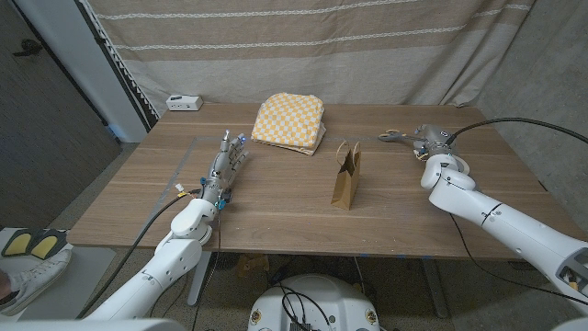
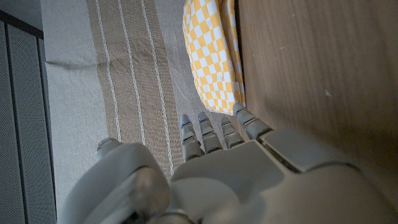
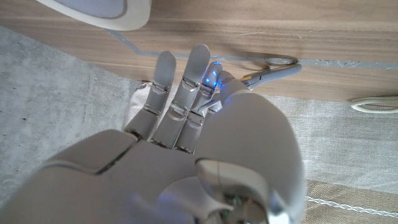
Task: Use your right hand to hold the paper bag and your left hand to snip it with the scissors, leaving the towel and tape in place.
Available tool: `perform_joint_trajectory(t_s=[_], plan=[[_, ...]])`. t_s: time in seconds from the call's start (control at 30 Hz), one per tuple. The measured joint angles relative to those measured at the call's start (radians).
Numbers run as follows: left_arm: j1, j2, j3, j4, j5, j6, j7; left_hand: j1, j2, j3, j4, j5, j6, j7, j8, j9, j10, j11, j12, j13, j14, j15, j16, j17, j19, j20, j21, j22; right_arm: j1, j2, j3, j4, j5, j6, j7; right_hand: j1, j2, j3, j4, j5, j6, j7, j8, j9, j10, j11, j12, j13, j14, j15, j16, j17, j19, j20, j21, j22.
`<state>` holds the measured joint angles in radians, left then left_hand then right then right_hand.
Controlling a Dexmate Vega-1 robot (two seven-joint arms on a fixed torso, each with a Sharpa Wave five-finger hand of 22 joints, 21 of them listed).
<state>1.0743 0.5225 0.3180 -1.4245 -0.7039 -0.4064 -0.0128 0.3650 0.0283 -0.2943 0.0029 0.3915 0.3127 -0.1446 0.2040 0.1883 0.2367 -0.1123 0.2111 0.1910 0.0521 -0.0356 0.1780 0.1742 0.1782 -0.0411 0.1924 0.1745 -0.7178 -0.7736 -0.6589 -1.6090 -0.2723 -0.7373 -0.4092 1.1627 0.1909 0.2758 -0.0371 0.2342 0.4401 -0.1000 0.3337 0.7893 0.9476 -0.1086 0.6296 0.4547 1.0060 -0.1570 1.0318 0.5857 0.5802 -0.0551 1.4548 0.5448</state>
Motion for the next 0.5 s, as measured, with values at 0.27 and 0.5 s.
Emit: perform_joint_trajectory(t_s=[0.27,0.5], plan=[[-0.005,0.000,0.002,0.005,-0.004,0.003,-0.007,0.000,0.000,-0.003,0.003,0.000,0.013,0.002,0.007,0.000,0.000,0.000,0.000,0.000,0.000,0.000,0.000,0.000,0.000,0.000,0.000,0.000,0.012,0.004,-0.011,0.006,0.000,-0.019,0.008,0.000,0.000,0.012,0.012,0.006,-0.057,0.005,0.057,0.111,0.003,0.003,-0.004,0.005,0.007,-0.004,-0.008,-0.007,0.000,0.000,0.025,-0.031],[-0.007,-0.002,0.003,0.009,-0.008,0.004,-0.011,-0.005,0.005,-0.004,0.004,-0.009,0.018,0.000,0.007,0.000,0.005,0.005,0.000,0.000,0.000,0.000,0.000,0.000,0.000,0.000,0.000,0.000,0.021,0.004,-0.023,0.008,-0.002,-0.030,0.019,0.005,-0.005,0.033,0.033,0.010,-0.146,0.014,0.227,0.390,0.003,0.003,-0.016,0.106,0.007,-0.004,-0.015,-0.007,-0.014,0.003,0.062,-0.099]])
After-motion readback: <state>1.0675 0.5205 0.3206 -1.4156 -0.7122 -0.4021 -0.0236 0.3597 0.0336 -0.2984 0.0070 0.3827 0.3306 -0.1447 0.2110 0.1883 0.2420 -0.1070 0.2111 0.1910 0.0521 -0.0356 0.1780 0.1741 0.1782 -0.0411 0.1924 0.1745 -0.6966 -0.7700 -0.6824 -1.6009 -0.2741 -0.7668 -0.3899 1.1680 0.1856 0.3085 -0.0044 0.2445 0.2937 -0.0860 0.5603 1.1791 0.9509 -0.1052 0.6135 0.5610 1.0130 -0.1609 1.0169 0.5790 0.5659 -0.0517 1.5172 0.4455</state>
